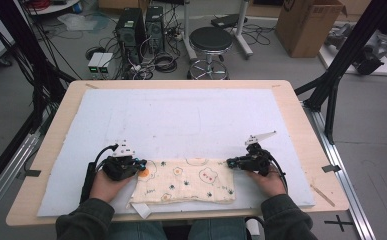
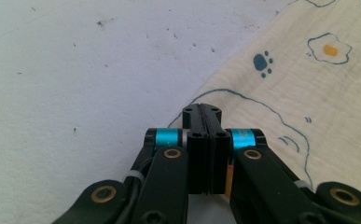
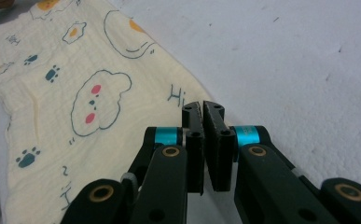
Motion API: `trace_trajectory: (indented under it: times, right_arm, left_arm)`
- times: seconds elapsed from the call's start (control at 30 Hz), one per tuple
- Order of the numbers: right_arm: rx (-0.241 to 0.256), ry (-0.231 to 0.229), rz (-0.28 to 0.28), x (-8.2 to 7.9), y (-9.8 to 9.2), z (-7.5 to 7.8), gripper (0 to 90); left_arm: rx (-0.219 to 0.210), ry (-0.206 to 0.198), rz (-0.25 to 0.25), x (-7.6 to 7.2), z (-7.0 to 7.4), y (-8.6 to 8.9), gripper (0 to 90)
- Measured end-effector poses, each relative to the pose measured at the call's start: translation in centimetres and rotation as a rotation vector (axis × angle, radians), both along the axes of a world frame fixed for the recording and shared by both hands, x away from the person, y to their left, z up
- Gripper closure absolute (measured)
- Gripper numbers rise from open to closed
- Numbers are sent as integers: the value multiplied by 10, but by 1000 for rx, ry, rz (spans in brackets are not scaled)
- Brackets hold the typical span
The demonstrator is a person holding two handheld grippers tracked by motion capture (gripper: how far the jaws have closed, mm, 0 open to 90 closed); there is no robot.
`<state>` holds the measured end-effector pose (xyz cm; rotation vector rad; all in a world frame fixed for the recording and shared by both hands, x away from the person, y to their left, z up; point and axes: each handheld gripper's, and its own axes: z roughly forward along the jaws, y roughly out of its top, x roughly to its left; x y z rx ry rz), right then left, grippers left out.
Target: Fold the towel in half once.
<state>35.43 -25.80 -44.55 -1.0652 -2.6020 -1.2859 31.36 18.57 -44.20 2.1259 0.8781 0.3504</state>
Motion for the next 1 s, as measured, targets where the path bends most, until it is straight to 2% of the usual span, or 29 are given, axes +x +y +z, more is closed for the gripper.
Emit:
trace_trajectory:
  times: [0.33,0.5,0.6,0.83,1.0]
  right_arm:
    - [-4,-24,-11,-5,-4,1,845]
    - [14,-58,5,-10,-1,5,815]
    - [32,-86,4,-11,0,10,789]
    - [40,-147,1,-15,1,16,719]
    - [50,-168,-1,-17,2,20,668]
  left_arm:
    - [1,-9,4,-1,-1,0,886]
    - [-6,-7,3,-1,0,0,877]
    - [-8,-10,-8,-3,2,0,825]
    - [-88,-35,-25,-9,12,4,764]
    - [-109,-49,-28,-11,17,8,731]
